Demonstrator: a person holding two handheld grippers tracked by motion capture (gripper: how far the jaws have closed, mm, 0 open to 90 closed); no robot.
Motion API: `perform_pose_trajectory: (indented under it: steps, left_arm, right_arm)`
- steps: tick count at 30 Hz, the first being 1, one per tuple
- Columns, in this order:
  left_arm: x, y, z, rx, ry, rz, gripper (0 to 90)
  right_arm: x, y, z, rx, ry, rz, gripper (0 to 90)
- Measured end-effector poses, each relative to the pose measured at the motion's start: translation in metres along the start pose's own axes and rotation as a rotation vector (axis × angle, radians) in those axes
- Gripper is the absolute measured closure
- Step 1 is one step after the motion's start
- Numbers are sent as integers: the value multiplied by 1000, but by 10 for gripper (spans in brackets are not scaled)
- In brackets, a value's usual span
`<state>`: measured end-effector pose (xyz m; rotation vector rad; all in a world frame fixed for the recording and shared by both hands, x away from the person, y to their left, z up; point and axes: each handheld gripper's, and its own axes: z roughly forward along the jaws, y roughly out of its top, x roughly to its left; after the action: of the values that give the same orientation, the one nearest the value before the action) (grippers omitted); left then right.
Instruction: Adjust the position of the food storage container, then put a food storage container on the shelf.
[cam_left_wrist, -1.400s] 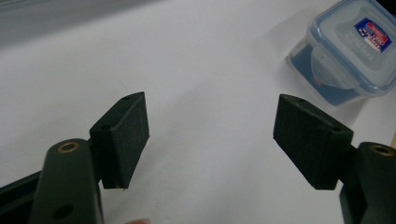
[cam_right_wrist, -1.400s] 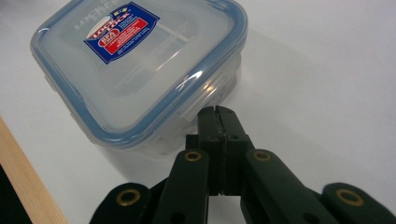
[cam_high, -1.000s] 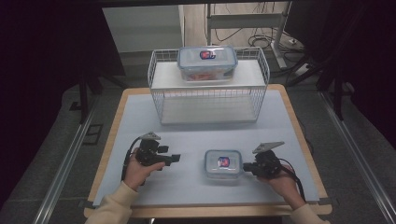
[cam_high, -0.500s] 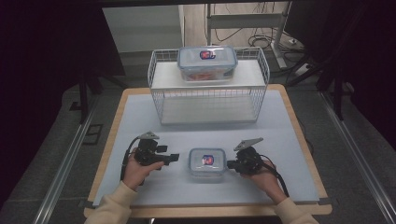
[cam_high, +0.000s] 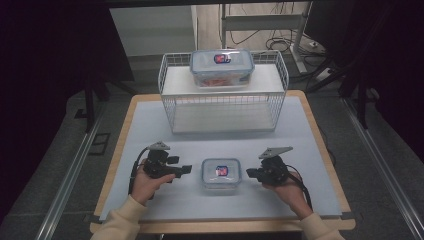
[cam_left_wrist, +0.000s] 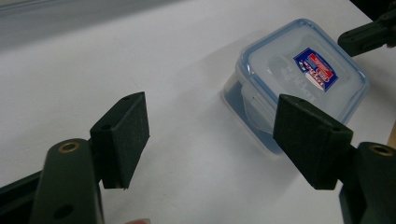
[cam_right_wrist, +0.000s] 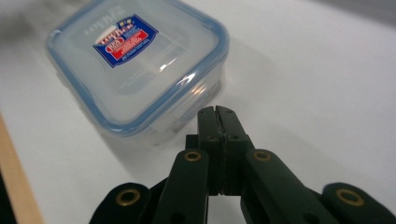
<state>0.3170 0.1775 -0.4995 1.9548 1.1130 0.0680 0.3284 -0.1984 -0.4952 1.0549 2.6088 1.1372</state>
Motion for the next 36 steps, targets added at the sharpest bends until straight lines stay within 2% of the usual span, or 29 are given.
perform_pose_trajectory:
  steps: [3,7,10,13,17,20,30,32,34,36]
  left_arm:
    - [-1,-1,-2,-7,3,-8,260]
    - [-1,-3,-3,-7,-3,-44,236]
    - [-3,-2,-3,-7,-28,-61,219]
    - [-7,-1,-1,-6,-54,-69,209]
    - [-10,-3,3,7,-71,-72,196]
    - [-10,-4,6,18,-82,-85,182]
    - [-18,-5,32,66,-205,-158,170]
    - [-17,-5,36,68,-233,-185,170]
    - [-17,-4,40,67,-242,-202,171]
    - [-18,-3,45,74,-245,-201,173]
  right_arm:
    - [-4,-1,-9,-22,8,17,892]
    - [-10,-2,-14,-50,35,56,860]
    - [-11,-1,-16,-76,76,81,665]
    - [-13,0,-17,-107,116,121,524]
    - [-16,2,-15,-122,146,168,419]
    - [-17,2,-11,-124,164,204,378]
    - [-16,4,3,-118,220,276,292]
    - [-16,4,7,-106,223,286,283]
    - [-16,3,11,-95,228,293,274]
    - [-15,2,15,-82,233,298,267]
